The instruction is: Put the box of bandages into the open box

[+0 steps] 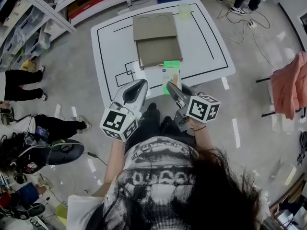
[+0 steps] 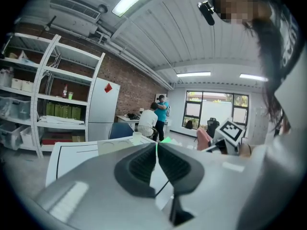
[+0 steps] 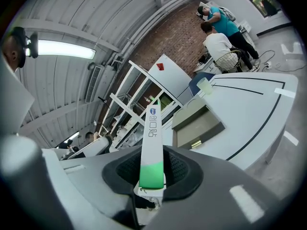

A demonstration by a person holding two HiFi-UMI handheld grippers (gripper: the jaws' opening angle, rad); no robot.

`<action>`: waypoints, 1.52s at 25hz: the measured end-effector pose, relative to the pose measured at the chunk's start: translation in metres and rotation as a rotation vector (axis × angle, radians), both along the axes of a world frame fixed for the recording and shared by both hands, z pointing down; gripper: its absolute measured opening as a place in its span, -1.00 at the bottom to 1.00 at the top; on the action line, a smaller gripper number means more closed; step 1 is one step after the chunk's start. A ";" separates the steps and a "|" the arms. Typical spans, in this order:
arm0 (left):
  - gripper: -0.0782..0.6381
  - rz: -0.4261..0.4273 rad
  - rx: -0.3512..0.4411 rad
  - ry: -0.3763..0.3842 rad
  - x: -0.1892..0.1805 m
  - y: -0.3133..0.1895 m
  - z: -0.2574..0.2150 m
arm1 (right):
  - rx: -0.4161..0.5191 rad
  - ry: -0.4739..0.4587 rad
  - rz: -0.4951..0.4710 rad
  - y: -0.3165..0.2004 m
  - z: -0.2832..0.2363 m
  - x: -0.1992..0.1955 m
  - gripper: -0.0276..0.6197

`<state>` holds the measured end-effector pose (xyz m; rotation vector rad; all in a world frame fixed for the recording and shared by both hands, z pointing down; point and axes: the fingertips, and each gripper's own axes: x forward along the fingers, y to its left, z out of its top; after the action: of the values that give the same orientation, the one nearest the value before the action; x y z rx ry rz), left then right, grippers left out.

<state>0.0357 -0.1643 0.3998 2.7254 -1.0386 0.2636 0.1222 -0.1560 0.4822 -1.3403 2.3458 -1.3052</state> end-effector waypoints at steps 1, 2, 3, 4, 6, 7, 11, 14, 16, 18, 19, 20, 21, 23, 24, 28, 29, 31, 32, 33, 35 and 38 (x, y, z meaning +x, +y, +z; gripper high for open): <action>-0.78 0.001 0.001 0.001 -0.002 -0.005 0.000 | -0.003 0.005 -0.002 -0.005 0.001 -0.002 -0.65; -0.78 0.003 0.001 0.003 -0.004 -0.010 -0.001 | -0.005 0.010 -0.005 -0.011 0.002 -0.003 -0.65; -0.78 0.006 0.001 0.004 -0.006 -0.014 -0.001 | -0.008 0.016 -0.008 -0.016 0.004 -0.005 -0.65; -0.78 0.008 0.002 0.005 -0.008 -0.019 0.000 | -0.010 0.023 -0.012 -0.022 0.006 -0.006 -0.65; -0.78 0.011 0.005 0.008 -0.012 -0.027 -0.001 | -0.015 0.045 -0.024 -0.034 0.011 -0.008 -0.65; -0.78 0.011 0.007 0.011 -0.014 -0.031 -0.002 | -0.016 0.060 -0.033 -0.040 0.013 -0.009 -0.65; -0.78 0.009 0.012 0.022 -0.025 -0.043 -0.005 | -0.027 0.136 -0.085 -0.066 0.024 -0.011 -0.65; -0.78 0.007 0.013 0.033 -0.033 -0.051 -0.006 | -0.042 0.198 -0.137 -0.090 0.036 -0.013 -0.65; -0.78 0.007 0.013 0.038 -0.038 -0.059 -0.007 | -0.050 0.237 -0.192 -0.108 0.045 -0.016 -0.65; -0.78 0.006 0.011 0.039 -0.042 -0.065 -0.005 | -0.057 0.257 -0.266 -0.125 0.053 -0.022 -0.65; -0.78 0.005 0.009 0.039 -0.043 -0.067 -0.003 | -0.062 0.266 -0.300 -0.133 0.058 -0.024 -0.65; -0.78 0.004 0.007 0.039 -0.045 -0.069 -0.002 | -0.069 0.281 -0.330 -0.141 0.062 -0.025 -0.64; -0.78 0.001 0.004 0.040 -0.047 -0.071 -0.001 | -0.077 0.302 -0.356 -0.149 0.067 -0.026 -0.65; -0.78 -0.005 -0.001 0.043 -0.053 -0.075 0.002 | -0.099 0.346 -0.404 -0.165 0.078 -0.029 -0.64; -0.78 -0.008 -0.003 0.045 -0.056 -0.078 0.003 | -0.113 0.366 -0.429 -0.172 0.085 -0.032 -0.65; -0.78 -0.022 -0.007 0.054 -0.062 -0.086 0.005 | -0.166 0.399 -0.526 -0.189 0.109 -0.046 -0.65; -0.78 -0.026 -0.007 0.057 -0.063 -0.087 0.004 | -0.178 0.395 -0.540 -0.192 0.113 -0.049 -0.64; -0.78 -0.033 -0.008 0.060 -0.065 -0.090 0.004 | -0.210 0.376 -0.554 -0.199 0.121 -0.054 -0.65; -0.78 -0.039 -0.010 0.062 -0.066 -0.092 0.005 | -0.228 0.366 -0.560 -0.202 0.125 -0.056 -0.65; -0.78 -0.045 -0.013 0.063 -0.068 -0.092 0.006 | -0.246 0.358 -0.565 -0.205 0.129 -0.058 -0.65; -0.78 -0.056 -0.019 0.064 -0.071 -0.094 0.008 | -0.277 0.340 -0.574 -0.210 0.135 -0.063 -0.65; -0.78 -0.071 -0.025 0.063 -0.076 -0.098 0.013 | -0.313 0.317 -0.592 -0.216 0.144 -0.071 -0.65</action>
<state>-0.0405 -0.2622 0.4127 2.6504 -1.1043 0.1763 0.0512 -0.3722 0.6262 -1.0071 3.0118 -1.7879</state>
